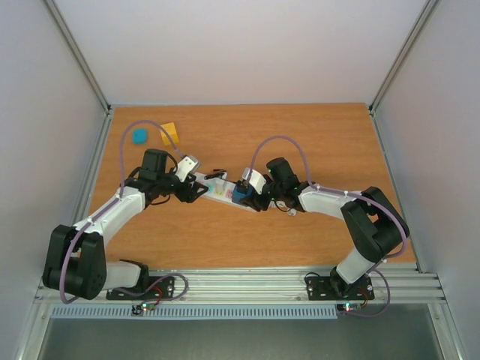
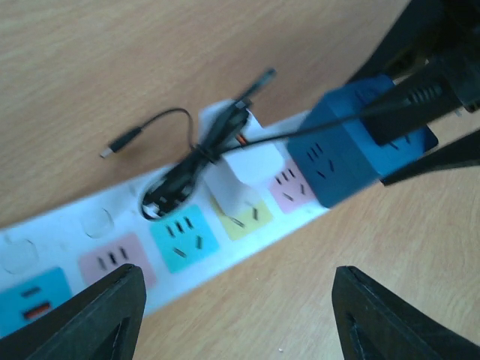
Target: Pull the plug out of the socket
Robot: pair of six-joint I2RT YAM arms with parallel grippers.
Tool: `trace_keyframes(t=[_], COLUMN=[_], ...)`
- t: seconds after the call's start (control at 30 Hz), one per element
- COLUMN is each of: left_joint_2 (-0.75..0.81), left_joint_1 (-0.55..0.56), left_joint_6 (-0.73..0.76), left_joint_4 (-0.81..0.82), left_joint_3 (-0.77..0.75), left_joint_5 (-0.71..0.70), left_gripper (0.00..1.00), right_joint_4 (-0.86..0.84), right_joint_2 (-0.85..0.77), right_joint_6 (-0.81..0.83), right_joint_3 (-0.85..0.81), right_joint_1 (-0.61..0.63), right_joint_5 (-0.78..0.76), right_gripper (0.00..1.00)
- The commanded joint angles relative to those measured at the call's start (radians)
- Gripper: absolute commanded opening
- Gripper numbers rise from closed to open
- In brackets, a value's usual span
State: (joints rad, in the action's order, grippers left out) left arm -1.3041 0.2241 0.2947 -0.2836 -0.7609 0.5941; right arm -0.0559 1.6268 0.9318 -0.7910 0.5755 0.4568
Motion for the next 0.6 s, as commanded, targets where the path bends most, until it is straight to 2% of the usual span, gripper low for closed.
trace_keyframes(t=[0.0,0.37,0.57], left_joint_2=[-0.002,-0.136,-0.162], left_joint_1=[0.048,0.138,0.164], left_joint_6=[-0.002,-0.037,-0.089], left_joint_4=[0.094,0.224,0.379], left_joint_3=[0.025,-0.016,0.023], left_joint_5=[-0.039,-0.12,-0.171], left_gripper=[0.69,0.59,0.56], right_joint_4=[-0.084,-0.031,-0.029], right_joint_2=[0.042,0.062,0.084], right_joint_6=[-0.141,-0.181,-0.212], right_joint_3=[0.02,-0.014,-0.035], right_joint_1=[0.011,0.061,0.075], right_joint_5=[-0.083,-0.086,-0.11], right_gripper=[0.37,0.38,0.38])
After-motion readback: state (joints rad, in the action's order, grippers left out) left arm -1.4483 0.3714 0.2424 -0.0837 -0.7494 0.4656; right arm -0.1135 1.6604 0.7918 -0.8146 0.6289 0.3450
